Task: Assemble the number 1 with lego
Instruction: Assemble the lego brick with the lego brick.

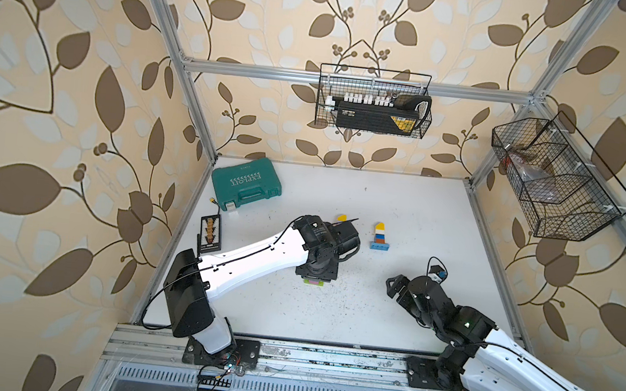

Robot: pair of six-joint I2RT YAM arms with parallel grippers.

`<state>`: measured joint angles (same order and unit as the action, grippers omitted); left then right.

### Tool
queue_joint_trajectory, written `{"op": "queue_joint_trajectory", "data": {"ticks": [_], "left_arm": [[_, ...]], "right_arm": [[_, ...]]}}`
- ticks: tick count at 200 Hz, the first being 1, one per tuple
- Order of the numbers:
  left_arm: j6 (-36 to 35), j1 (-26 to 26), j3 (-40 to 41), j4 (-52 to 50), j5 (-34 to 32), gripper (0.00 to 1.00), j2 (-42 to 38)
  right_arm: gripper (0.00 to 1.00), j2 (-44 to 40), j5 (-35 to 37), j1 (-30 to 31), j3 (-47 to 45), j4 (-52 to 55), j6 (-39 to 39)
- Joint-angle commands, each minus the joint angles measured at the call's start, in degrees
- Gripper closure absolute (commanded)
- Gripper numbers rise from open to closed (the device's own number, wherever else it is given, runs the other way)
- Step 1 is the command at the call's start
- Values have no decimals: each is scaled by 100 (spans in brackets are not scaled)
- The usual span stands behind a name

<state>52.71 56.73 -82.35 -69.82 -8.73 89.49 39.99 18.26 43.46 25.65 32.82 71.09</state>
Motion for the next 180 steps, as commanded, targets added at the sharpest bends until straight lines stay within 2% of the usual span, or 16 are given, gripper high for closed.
{"op": "queue_joint_trajectory", "data": {"ticks": [1,65,118,180], "left_arm": [[-354,-302,292,217,91,75,-303],[-628,-512,635,798,97,75,-64],[-1033,-795,1124,1656,606,75,-117],[-1428,-804,1124,1770,711,75,214]], "right_arm": [[1,-17,-24,-4,99,-65,-25],[1,176,-50,-4,132,-185,-50],[0,185,-49,4,77,-321,-88],[1,307,-43,4,120,-337,-78]]}}
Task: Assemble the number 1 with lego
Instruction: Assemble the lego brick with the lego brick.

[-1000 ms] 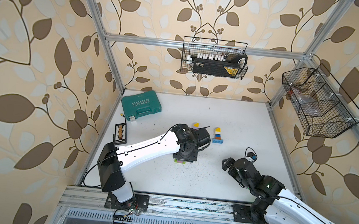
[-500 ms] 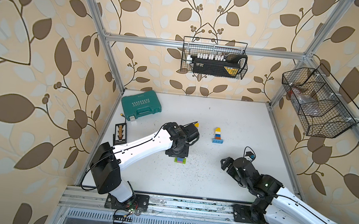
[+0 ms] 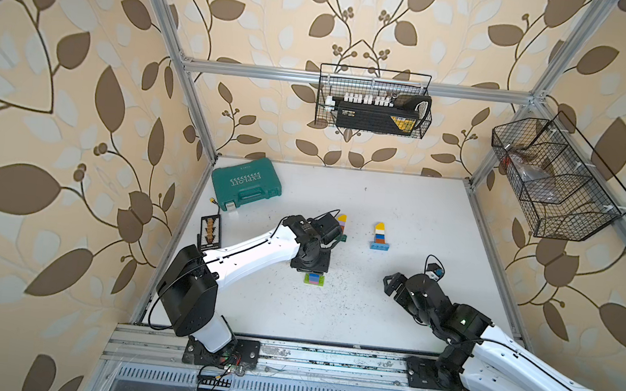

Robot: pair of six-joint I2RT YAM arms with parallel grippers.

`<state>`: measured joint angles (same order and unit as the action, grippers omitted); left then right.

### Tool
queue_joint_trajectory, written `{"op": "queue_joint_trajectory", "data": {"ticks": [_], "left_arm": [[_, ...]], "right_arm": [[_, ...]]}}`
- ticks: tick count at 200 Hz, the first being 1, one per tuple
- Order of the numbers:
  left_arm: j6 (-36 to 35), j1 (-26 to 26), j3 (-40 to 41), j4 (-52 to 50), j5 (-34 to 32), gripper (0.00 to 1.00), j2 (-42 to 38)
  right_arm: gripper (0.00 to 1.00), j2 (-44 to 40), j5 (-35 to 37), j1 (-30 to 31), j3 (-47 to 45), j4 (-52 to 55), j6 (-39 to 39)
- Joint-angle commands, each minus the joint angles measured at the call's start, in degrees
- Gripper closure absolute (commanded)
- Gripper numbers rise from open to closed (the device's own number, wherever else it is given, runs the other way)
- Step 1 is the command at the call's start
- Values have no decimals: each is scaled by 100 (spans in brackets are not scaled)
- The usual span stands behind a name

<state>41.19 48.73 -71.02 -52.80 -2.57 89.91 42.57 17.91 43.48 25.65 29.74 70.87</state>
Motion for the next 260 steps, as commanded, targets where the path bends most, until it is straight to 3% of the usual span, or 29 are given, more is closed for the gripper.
{"op": "queue_joint_trajectory", "data": {"ticks": [1,260], "left_arm": [[-277,-4,-4,68,92,75,179],[-643,-13,-26,41,20,76,1045]], "right_arm": [[1,49,-12,2,118,-29,-56],[1,278,-45,17,190,-57,-56]]}}
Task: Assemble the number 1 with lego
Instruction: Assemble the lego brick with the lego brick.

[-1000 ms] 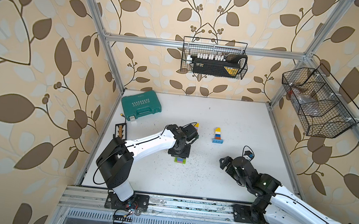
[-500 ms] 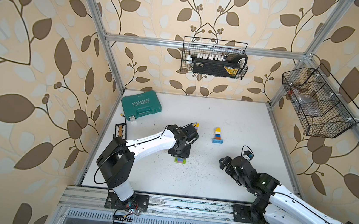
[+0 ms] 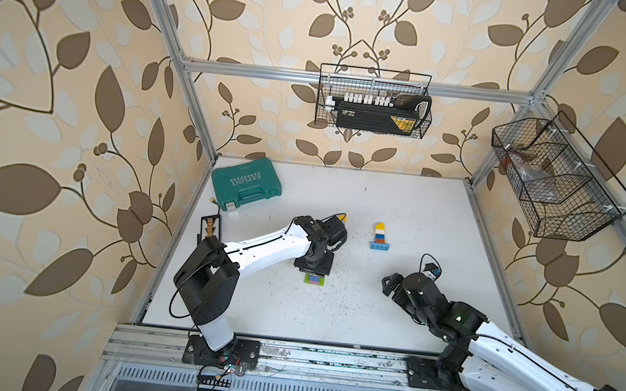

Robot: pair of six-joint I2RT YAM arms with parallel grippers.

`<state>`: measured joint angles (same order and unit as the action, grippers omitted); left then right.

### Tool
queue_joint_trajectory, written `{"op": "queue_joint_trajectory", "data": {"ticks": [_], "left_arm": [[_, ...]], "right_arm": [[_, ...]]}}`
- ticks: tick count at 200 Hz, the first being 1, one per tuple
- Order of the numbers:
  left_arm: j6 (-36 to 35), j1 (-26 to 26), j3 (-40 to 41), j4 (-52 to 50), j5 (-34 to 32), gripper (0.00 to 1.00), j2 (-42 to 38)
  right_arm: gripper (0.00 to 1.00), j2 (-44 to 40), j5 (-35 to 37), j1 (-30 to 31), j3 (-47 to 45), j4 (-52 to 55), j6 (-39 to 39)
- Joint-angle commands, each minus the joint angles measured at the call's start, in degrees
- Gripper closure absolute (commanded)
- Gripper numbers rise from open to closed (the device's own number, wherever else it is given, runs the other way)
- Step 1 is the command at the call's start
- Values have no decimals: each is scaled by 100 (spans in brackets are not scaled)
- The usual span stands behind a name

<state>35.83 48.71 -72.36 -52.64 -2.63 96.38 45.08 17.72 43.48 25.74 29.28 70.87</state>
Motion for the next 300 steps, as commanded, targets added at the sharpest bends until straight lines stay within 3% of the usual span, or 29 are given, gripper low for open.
{"op": "queue_joint_trajectory", "data": {"ticks": [1,72,107,192,300], "left_arm": [[-114,-10,108,26,26,76,403],[-70,-10,305,166,-57,78,609],[-50,-11,319,213,6,84,707],[74,-46,618,387,-422,90,114],[123,-2,693,433,184,94,118]], "right_arm": [[1,27,-24,18,179,-10,-56],[1,44,-31,18,172,-36,-54],[1,45,-32,11,172,-40,-56],[1,115,-56,11,195,-32,-48],[1,177,-67,12,219,-30,-38]]}}
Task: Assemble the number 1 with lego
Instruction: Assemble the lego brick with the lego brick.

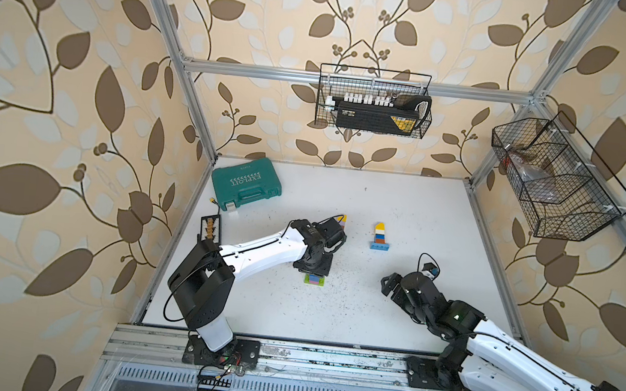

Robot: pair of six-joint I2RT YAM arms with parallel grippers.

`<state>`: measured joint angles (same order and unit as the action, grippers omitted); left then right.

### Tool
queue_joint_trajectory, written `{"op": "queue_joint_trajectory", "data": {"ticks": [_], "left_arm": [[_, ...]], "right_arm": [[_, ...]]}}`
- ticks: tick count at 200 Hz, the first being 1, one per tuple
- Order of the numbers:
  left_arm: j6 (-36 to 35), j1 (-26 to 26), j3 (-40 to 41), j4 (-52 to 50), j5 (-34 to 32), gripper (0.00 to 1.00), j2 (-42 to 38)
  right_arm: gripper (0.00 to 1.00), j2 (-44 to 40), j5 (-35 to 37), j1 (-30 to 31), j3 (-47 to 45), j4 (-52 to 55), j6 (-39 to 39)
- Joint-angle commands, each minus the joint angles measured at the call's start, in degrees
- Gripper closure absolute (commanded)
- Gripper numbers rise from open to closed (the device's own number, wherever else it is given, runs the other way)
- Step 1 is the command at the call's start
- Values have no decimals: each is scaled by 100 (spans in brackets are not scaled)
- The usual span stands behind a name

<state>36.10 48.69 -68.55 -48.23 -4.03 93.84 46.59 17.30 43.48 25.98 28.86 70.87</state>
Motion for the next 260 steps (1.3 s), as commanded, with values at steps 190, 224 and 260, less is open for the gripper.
{"op": "queue_joint_trajectory", "data": {"ticks": [190,224,260], "left_arm": [[211,247,-197,-548,-454,94,810],[196,246,-279,-563,-467,94,884],[165,245,-322,-556,-391,94,1115]], "right_arm": [[1,21,-86,14,154,-29,-31],[1,50,-80,11,152,-42,-29],[1,87,-88,11,156,-65,-37]]}}
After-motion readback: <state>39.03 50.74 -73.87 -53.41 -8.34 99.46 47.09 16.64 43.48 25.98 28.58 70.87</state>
